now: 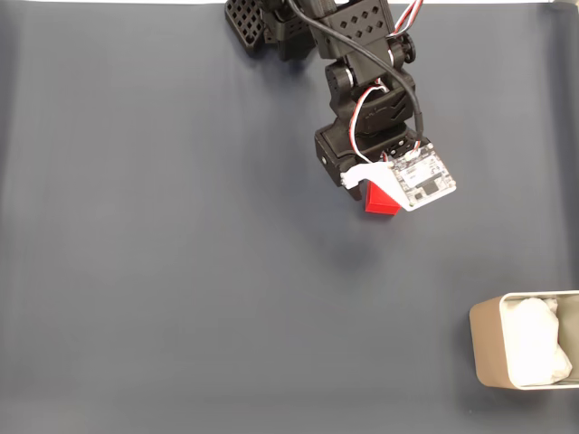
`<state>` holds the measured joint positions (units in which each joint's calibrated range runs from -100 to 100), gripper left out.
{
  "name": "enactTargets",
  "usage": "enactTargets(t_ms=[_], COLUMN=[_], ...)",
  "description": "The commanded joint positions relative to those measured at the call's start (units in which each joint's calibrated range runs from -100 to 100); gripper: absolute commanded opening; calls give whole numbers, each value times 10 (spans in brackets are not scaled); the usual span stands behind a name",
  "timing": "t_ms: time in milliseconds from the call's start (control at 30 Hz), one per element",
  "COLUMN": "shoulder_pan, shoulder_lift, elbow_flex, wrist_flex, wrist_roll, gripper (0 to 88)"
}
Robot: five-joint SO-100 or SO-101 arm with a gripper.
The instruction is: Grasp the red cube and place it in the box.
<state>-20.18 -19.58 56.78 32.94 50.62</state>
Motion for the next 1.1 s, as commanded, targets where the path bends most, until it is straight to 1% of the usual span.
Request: enactTargets(t_ms=[0, 1067], shoulder_pan=[-10, -35], shoulder_lift=[3, 22], elbow_flex=[-38, -88], wrist_flex=[-8, -13], wrist_roll=[-6, -7], gripper=[432, 433])
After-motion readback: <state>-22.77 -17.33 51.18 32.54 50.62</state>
